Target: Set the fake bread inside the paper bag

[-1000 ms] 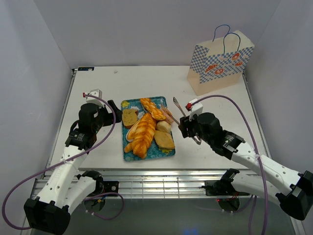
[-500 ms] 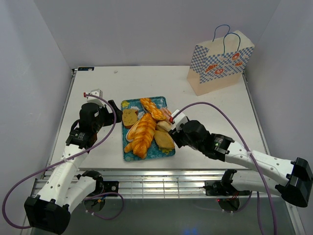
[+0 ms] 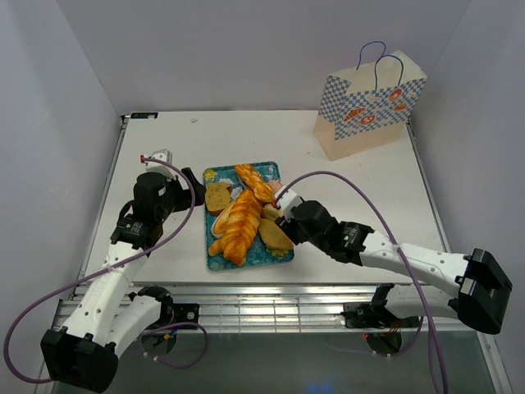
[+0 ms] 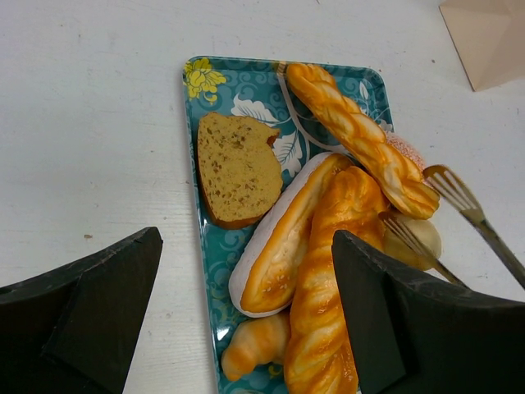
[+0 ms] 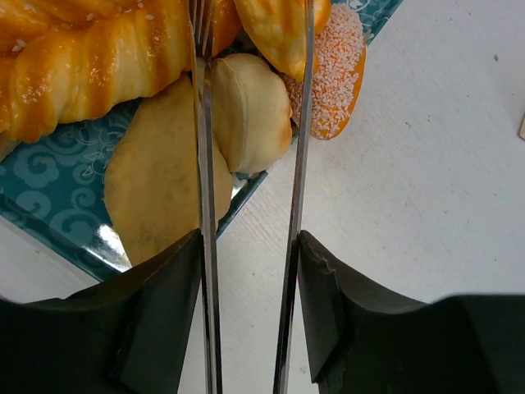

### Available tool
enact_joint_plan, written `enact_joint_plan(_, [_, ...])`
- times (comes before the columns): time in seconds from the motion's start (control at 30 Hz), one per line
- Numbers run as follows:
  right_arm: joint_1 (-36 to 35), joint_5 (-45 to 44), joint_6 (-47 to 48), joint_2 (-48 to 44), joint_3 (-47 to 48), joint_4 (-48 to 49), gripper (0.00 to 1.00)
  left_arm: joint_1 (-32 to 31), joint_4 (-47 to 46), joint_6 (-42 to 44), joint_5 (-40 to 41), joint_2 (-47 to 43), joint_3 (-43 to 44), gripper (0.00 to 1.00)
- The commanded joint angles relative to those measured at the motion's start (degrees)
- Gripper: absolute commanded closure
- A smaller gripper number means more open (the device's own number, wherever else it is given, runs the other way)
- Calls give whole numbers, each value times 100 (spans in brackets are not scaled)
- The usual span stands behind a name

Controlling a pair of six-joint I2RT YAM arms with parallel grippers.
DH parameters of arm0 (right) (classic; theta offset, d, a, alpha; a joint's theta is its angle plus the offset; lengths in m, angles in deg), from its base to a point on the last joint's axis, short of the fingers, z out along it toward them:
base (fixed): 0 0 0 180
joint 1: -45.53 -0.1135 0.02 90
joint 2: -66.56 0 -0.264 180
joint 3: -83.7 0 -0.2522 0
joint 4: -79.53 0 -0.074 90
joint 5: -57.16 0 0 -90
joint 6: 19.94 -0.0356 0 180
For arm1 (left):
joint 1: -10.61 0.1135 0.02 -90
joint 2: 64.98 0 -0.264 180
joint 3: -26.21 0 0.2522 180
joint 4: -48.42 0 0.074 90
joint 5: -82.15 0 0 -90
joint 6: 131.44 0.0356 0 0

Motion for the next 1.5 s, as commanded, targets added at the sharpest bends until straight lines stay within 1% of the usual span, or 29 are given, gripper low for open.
enact_joint_plan(0.0, [-15, -254, 191, 143, 280, 407, 47, -2, -46, -30, -108, -73, -26, 5])
enact_joint_plan(0.03, [-6, -272, 191, 161, 342, 407, 51, -2, -38, -30, -116, -65, -26, 5])
enact_joint_plan(0.07, [-15, -272, 182, 170, 360, 398, 59, -11, -46, -30, -116, -65, -26, 5])
enact_joint_plan(0.1, [-6, -298, 165, 161, 369, 398, 64, -2, -46, -30, -116, -65, -17, 5])
enact_joint_plan(0.23, [-6, -360, 138, 144, 386, 372, 65, -11, -46, -30, -134, -91, -26, 5])
enact_joint_plan(0.27, [3, -351, 121, 152, 395, 354, 69, -2, -46, -30, -143, -91, -26, 5])
enact_joint_plan(0.3, [3, -360, 94, 135, 412, 319, 77, -11, -46, -30, -143, -100, -26, 5])
enact_joint_plan(0.37, [3, -360, 77, 117, 439, 293, 79, -2, -46, -30, -151, -100, -26, 5])
enact_joint_plan(0.4, [3, -369, 85, 74, 456, 284, 87, -2, -38, -30, -152, -109, -17, 5])
enact_joint_plan(0.43, [3, -378, 77, 64, 474, 249, 91, -2, -46, -30, -152, -117, -26, 5])
enact_joint_plan(0.47, [3, -386, 68, 38, 526, 223, 92, -11, -46, -30, -152, -117, -26, 5])
enact_joint_plan(0.67, [3, -325, 50, -216, 694, 214, 92, -2, -38, -30, -125, -152, -26, 5])
enact_joint_plan(1.07, [3, -184, -161, -1060, 1010, 319, 92, -11, -46, -30, -125, -161, -26, 5])
enact_joint_plan(1.17, [3, -438, -248, -1270, 1019, 380, 92, -2, -38, -30, -125, -170, -26, 5])
enact_joint_plan(1.27, [11, -912, -327, -1464, 1028, 477, 92, -11, -46, -22, -125, -170, -26, 5])
enact_joint_plan(1.3, [55, -1088, -328, -1508, 1063, 503, 92, -2, -38, -22, -125, -179, -26, 5])
enact_joint_plan(1.47, [388, -1370, -398, -1711, 1309, 705, 92, -2, -46, -22, -108, -214, -26, 5])
